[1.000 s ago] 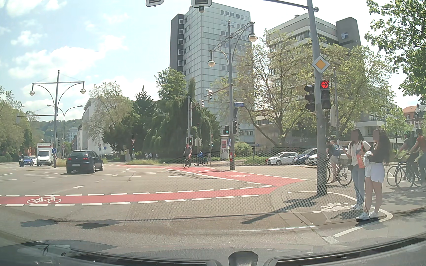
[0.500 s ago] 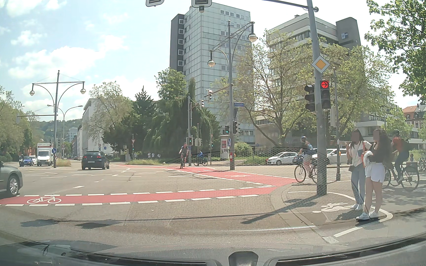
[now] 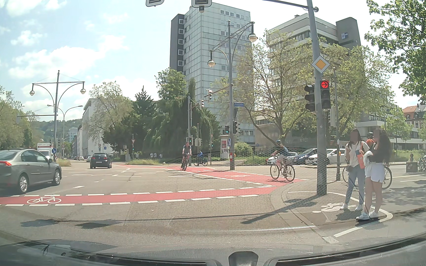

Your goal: Follow the waypoints while adhering to traffic rules and regulations

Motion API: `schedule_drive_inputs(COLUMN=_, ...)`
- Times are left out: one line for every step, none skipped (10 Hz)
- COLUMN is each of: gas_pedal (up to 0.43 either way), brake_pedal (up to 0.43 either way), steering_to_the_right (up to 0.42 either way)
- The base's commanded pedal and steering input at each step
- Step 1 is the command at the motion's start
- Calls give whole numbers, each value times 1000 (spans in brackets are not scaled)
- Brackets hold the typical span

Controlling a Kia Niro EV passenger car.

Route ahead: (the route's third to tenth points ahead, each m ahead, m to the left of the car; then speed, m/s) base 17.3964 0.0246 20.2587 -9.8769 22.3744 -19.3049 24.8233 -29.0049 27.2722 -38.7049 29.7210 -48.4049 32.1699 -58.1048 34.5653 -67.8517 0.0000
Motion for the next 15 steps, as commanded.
schedule_drive_inputs(gas_pedal=0, brake_pedal=262, steering_to_the_right=-89)
schedule_drive_inputs(gas_pedal=0, brake_pedal=262, steering_to_the_right=-89)
schedule_drive_inputs(gas_pedal=0, brake_pedal=268, steering_to_the_right=-89)
schedule_drive_inputs(gas_pedal=0, brake_pedal=262, steering_to_the_right=-89)
schedule_drive_inputs(gas_pedal=0, brake_pedal=262, steering_to_the_right=-89)
schedule_drive_inputs(gas_pedal=0, brake_pedal=268, steering_to_the_right=-89)
schedule_drive_inputs(gas_pedal=0, brake_pedal=262, steering_to_the_right=-89)
schedule_drive_inputs(gas_pedal=0, brake_pedal=262, steering_to_the_right=-89)
schedule_drive_inputs(gas_pedal=0, brake_pedal=262, steering_to_the_right=-89)
schedule_drive_inputs(gas_pedal=0, brake_pedal=262, steering_to_the_right=-89)
schedule_drive_inputs(gas_pedal=0, brake_pedal=262, steering_to_the_right=-89)
schedule_drive_inputs(gas_pedal=0, brake_pedal=262, steering_to_the_right=-89)
schedule_drive_inputs(gas_pedal=0, brake_pedal=262, steering_to_the_right=-89)
schedule_drive_inputs(gas_pedal=0, brake_pedal=262, steering_to_the_right=-89)
schedule_drive_inputs(gas_pedal=0, brake_pedal=262, steering_to_the_right=-89)
